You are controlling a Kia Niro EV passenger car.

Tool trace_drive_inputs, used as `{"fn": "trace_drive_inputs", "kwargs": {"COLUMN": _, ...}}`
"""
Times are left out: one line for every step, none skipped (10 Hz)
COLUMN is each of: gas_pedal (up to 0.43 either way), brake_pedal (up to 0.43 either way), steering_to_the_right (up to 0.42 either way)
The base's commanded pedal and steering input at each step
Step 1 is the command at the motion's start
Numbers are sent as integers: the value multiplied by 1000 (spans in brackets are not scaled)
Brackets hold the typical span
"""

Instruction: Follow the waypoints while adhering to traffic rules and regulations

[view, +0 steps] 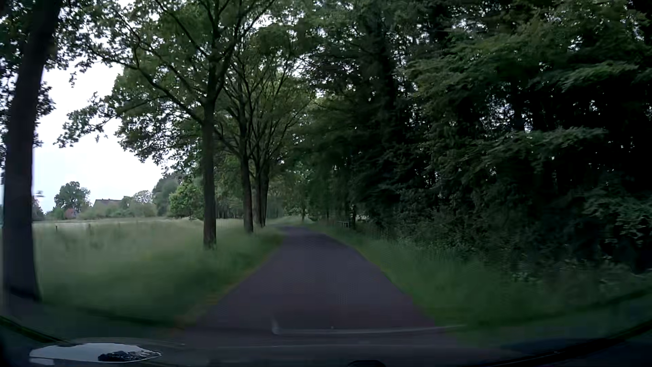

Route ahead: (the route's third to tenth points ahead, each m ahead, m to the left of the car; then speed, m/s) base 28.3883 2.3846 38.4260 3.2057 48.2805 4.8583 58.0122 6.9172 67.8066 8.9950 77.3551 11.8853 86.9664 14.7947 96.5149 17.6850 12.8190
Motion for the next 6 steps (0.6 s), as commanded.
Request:
{"fn": "trace_drive_inputs", "kwargs": {"gas_pedal": 228, "brake_pedal": 0, "steering_to_the_right": -11}}
{"fn": "trace_drive_inputs", "kwargs": {"gas_pedal": 228, "brake_pedal": 0, "steering_to_the_right": -12}}
{"fn": "trace_drive_inputs", "kwargs": {"gas_pedal": 228, "brake_pedal": 0, "steering_to_the_right": -14}}
{"fn": "trace_drive_inputs", "kwargs": {"gas_pedal": 228, "brake_pedal": 0, "steering_to_the_right": -18}}
{"fn": "trace_drive_inputs", "kwargs": {"gas_pedal": 228, "brake_pedal": 0, "steering_to_the_right": -20}}
{"fn": "trace_drive_inputs", "kwargs": {"gas_pedal": 228, "brake_pedal": 0, "steering_to_the_right": -20}}
